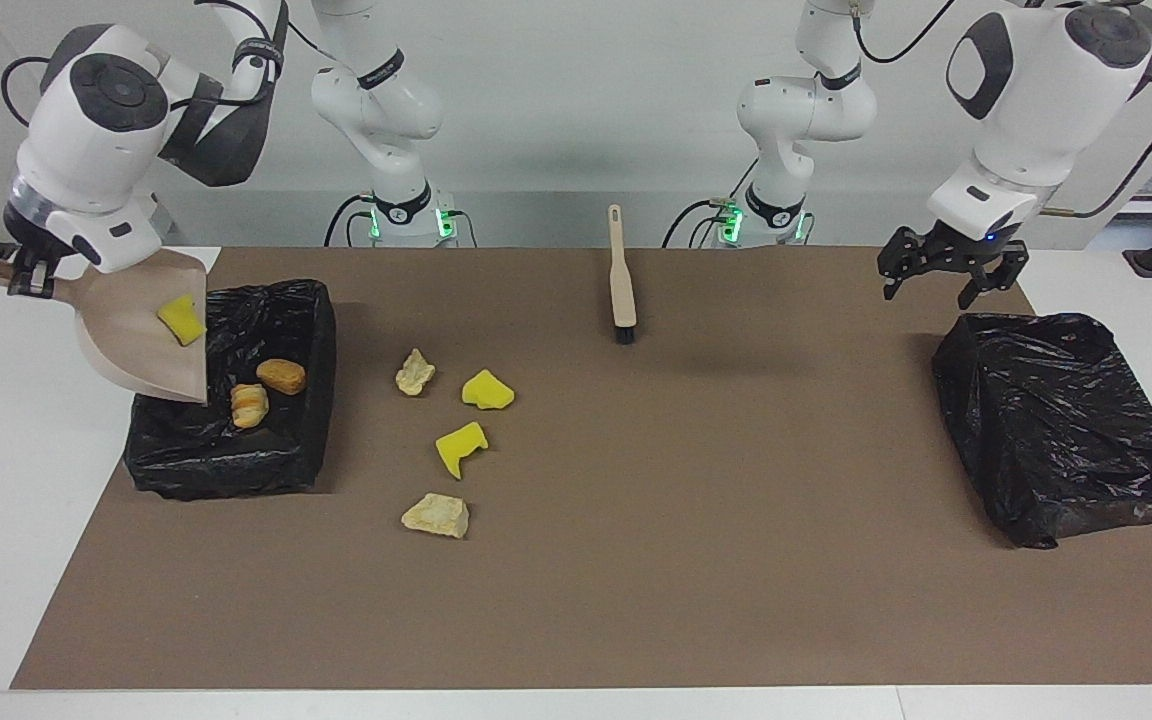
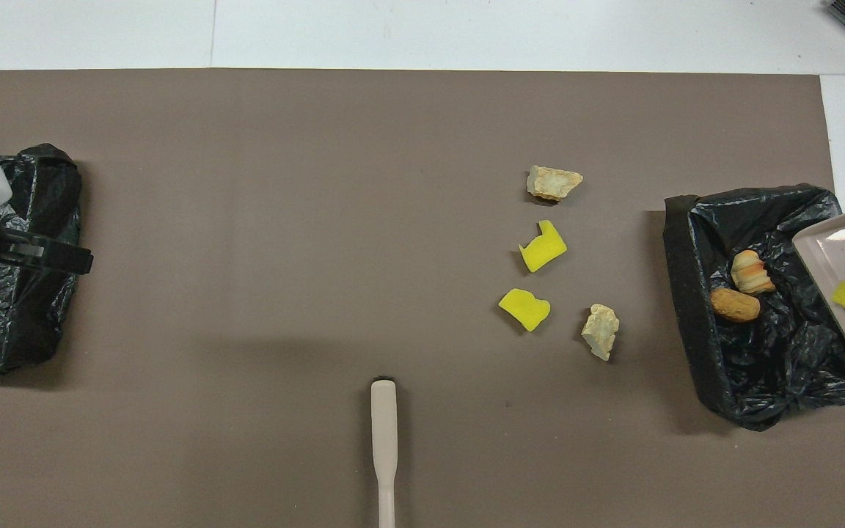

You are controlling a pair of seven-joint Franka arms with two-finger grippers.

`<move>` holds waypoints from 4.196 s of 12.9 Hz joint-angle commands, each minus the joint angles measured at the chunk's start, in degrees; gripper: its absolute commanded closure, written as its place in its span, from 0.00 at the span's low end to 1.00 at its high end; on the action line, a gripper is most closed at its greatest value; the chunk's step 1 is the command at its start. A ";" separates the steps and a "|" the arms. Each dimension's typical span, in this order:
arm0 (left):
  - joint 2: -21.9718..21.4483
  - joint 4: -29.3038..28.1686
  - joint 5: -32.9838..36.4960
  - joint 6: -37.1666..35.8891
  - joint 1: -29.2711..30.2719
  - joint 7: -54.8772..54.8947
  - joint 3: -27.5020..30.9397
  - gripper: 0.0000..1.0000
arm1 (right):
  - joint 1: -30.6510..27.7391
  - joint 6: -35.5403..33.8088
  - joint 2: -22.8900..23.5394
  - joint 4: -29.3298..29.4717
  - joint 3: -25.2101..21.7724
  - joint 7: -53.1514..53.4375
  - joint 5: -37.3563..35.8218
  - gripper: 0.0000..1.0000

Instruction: Sweep and dump trash in bin

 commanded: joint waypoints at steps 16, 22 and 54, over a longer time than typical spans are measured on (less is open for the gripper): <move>2.44 11.67 -2.38 -11.51 2.58 0.06 -0.89 0.00 | 5.30 2.90 -4.42 -5.73 0.85 7.48 -6.52 1.00; 2.44 11.75 -2.20 -11.42 2.76 0.15 -0.89 0.00 | 6.44 -2.62 -3.89 -3.47 0.76 14.53 -2.08 1.00; 2.44 11.75 -2.20 -11.16 2.67 0.24 -0.89 0.00 | 46.09 9.94 35.49 25.89 1.55 143.39 45.42 0.00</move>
